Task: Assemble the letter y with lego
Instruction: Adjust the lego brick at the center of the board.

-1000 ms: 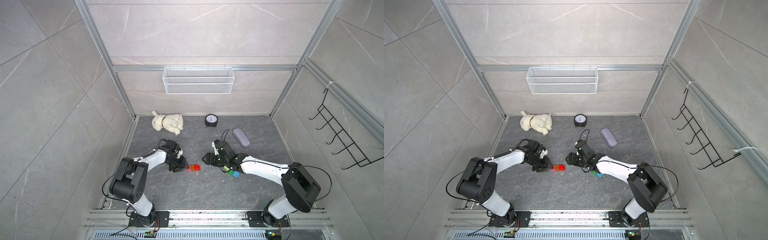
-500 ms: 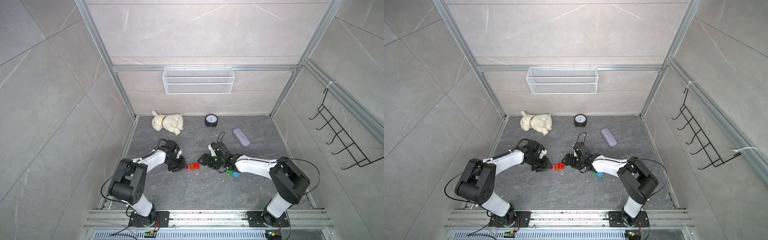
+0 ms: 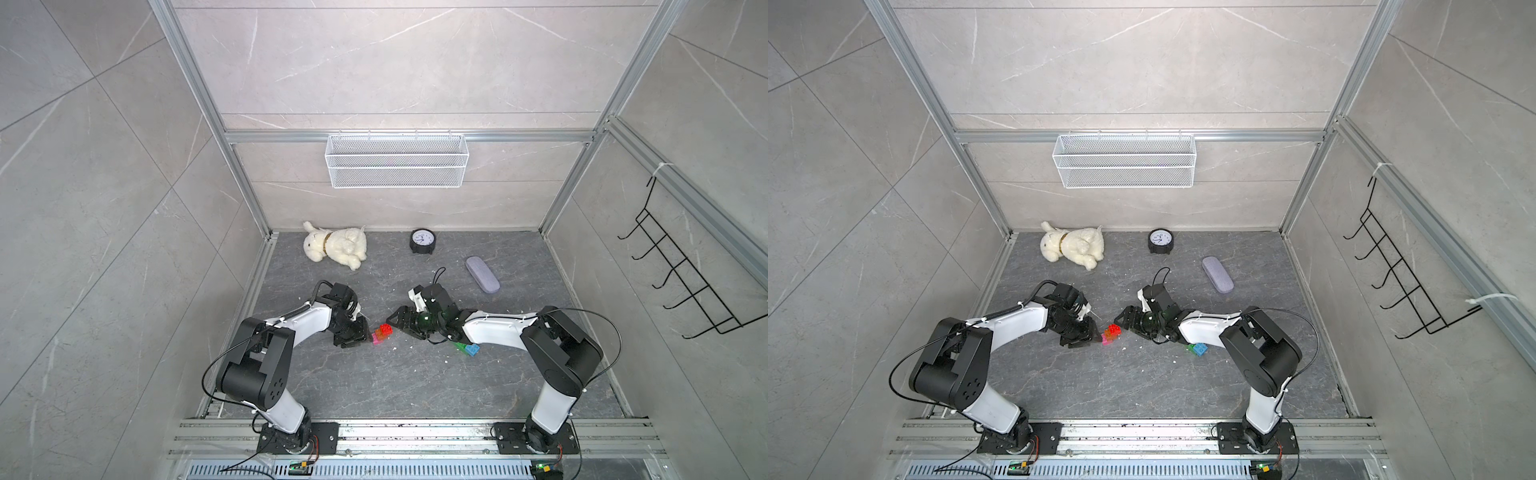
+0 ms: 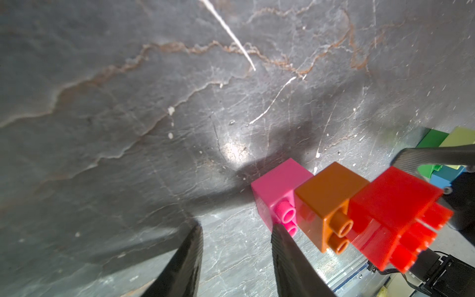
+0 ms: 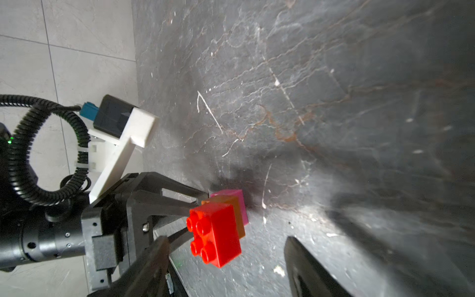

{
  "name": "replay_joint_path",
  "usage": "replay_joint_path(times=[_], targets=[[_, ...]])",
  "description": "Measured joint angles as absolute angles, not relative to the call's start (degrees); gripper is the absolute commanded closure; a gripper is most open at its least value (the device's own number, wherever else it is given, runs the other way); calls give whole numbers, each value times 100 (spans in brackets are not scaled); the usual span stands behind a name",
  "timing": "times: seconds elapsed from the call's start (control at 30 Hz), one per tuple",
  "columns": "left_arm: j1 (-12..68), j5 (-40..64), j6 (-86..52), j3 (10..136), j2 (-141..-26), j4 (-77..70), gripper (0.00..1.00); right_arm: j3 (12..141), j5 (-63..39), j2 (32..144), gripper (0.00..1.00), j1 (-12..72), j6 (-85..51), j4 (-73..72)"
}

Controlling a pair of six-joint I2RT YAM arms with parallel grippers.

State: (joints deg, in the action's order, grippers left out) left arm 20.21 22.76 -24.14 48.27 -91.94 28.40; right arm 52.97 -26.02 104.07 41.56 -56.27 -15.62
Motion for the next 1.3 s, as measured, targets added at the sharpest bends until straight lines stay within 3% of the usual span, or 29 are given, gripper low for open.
replay_joint_path(times=[0.63,1.3], targets=[[2021,2248,-2333,4834,-9198,2825,52,5450,-3328,10853,36,4156,-5896,-2432],[1826,2311,-2248,4875,-9035,2709,38,5579,-3452,11008,38,4178,-5894,-2344]])
